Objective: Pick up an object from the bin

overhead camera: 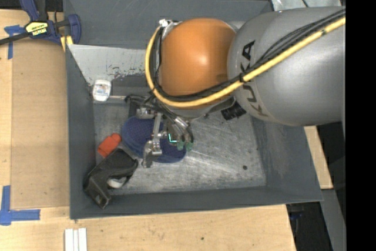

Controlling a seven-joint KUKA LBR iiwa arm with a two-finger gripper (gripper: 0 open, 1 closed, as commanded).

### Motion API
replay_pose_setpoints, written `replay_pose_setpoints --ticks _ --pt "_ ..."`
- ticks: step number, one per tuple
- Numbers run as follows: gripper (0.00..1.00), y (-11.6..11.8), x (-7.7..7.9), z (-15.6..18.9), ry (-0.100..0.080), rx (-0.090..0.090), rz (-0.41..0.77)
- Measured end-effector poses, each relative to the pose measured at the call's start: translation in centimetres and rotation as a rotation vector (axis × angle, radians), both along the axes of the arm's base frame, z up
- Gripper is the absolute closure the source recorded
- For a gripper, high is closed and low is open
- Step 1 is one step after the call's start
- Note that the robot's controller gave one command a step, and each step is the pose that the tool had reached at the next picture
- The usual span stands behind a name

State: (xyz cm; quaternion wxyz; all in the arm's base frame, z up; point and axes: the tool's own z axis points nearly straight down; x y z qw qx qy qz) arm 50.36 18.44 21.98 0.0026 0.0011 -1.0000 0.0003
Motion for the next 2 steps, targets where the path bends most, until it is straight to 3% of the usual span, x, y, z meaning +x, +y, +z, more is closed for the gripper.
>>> replay_pose_setpoints --ticks 1,2 --pt "0.0 -2.31 3.06 -14.28 -0.029 0.009 0.134" --pt "1.0 -2.21 3.71 -13.68 -0.054 0.014 0.13"
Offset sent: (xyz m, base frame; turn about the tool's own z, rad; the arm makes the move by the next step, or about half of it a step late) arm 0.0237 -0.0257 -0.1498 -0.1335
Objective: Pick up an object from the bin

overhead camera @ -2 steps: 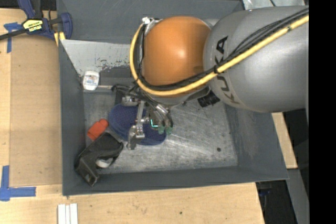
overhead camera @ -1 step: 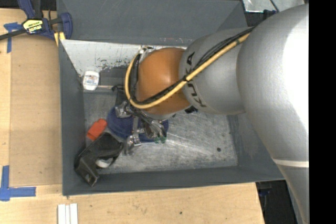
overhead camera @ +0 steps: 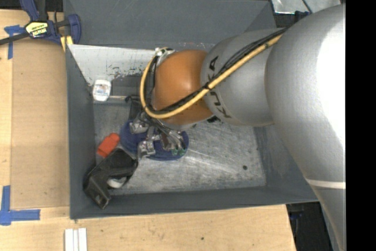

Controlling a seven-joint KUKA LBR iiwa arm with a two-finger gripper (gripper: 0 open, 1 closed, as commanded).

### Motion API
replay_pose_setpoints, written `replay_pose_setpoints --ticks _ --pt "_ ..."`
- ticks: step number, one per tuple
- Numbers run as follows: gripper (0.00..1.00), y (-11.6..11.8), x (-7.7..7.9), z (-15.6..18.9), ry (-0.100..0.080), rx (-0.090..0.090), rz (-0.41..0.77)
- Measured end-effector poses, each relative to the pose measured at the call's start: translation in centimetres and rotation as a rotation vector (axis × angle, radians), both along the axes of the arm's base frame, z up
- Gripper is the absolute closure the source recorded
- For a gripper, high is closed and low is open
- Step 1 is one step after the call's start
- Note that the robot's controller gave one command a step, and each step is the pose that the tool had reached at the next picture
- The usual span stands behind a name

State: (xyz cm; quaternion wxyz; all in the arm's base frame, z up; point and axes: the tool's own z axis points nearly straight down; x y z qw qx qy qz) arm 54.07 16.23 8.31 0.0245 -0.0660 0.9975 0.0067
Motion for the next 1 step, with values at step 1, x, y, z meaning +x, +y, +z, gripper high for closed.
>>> replay_pose_setpoints --ticks 1 --pt "1.0 1.61 0.68 17.96 0.036 -0.015 0.054"
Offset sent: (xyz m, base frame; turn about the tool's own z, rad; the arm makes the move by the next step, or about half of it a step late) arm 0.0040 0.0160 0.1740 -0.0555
